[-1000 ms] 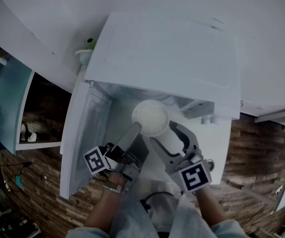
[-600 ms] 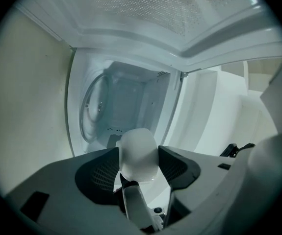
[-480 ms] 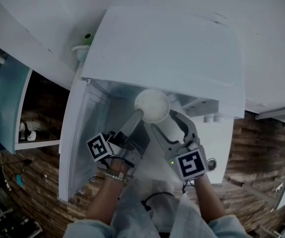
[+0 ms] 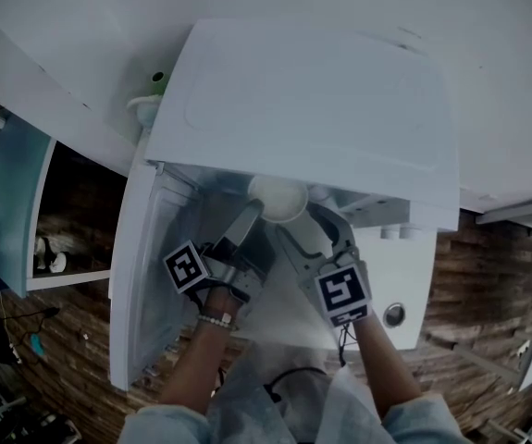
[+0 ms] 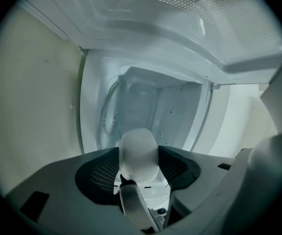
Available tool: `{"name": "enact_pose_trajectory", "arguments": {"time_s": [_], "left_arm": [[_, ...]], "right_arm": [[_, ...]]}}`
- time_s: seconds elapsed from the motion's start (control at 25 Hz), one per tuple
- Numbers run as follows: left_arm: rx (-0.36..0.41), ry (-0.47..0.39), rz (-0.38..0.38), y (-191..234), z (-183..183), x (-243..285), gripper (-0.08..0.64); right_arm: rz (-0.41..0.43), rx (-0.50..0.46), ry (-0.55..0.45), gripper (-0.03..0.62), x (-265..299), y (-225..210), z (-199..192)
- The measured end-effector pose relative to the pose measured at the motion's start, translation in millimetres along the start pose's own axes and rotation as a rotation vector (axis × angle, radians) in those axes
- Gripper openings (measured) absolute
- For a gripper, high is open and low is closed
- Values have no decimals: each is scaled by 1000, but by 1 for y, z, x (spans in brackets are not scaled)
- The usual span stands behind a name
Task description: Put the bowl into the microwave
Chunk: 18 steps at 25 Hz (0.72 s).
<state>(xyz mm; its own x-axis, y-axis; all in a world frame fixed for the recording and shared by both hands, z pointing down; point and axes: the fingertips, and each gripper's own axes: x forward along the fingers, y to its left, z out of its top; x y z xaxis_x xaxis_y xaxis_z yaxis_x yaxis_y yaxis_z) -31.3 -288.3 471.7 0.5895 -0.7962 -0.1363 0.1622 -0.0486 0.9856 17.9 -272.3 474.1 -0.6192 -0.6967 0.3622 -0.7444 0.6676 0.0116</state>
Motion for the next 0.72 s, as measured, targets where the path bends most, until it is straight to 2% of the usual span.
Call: {"name": "enact_pose_trajectory", "arguments": {"time_s": [0.64,0.72], "left_arm": [[0,-22,46,27,15,8,249],[-2,-25,49,30,15,8,249]], "right_arm": [[-3,26,76,250,22,-7,-21],[8,40,82,284,24,-5,-23]]}}
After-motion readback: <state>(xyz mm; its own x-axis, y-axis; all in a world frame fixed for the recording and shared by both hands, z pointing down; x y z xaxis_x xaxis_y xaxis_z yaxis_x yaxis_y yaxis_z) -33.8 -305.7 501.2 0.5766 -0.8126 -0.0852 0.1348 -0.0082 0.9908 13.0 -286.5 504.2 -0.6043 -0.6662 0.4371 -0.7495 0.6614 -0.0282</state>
